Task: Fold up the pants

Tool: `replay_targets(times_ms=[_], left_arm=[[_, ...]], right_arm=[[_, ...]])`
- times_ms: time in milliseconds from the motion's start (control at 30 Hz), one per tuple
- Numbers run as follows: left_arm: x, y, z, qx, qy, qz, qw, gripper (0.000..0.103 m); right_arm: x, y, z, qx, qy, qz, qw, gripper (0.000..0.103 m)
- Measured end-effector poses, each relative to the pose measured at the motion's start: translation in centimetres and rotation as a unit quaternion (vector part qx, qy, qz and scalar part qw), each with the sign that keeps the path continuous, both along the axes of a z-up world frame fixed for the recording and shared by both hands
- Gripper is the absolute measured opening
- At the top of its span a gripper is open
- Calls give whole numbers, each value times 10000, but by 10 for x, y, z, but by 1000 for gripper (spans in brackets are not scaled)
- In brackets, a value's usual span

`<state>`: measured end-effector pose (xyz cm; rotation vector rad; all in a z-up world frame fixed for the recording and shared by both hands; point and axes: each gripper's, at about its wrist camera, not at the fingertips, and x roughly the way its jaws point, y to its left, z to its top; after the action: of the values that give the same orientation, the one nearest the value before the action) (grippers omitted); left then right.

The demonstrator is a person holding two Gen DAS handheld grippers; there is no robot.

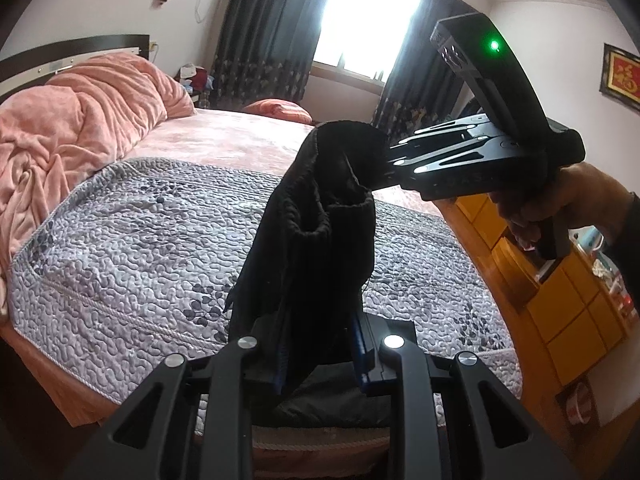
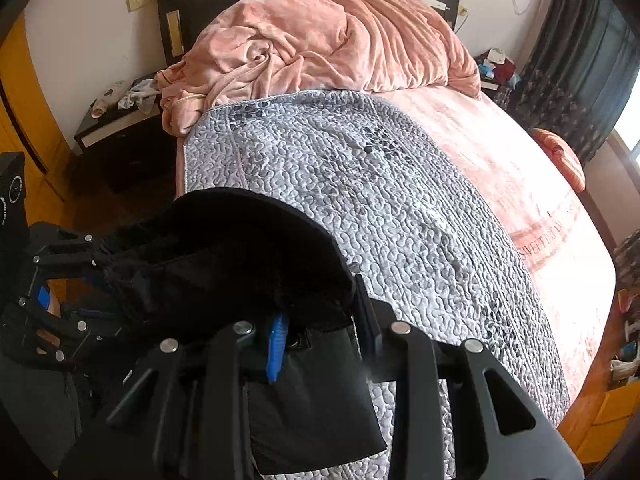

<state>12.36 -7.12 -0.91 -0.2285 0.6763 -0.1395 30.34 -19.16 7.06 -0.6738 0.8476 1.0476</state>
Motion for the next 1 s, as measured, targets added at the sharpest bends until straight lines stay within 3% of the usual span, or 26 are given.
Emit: replay_targets(times_ms=[500,1000], left_arm=[[-3,-40,-14,297,52,-460,9985,25],[-2,-96,-45,477,267,-1125,9921,25]], right_arm=[[-16,-40,-20,-74,-326,-330,9989,29],[-26,-96,-54,-260,-370,-753,9961,29]])
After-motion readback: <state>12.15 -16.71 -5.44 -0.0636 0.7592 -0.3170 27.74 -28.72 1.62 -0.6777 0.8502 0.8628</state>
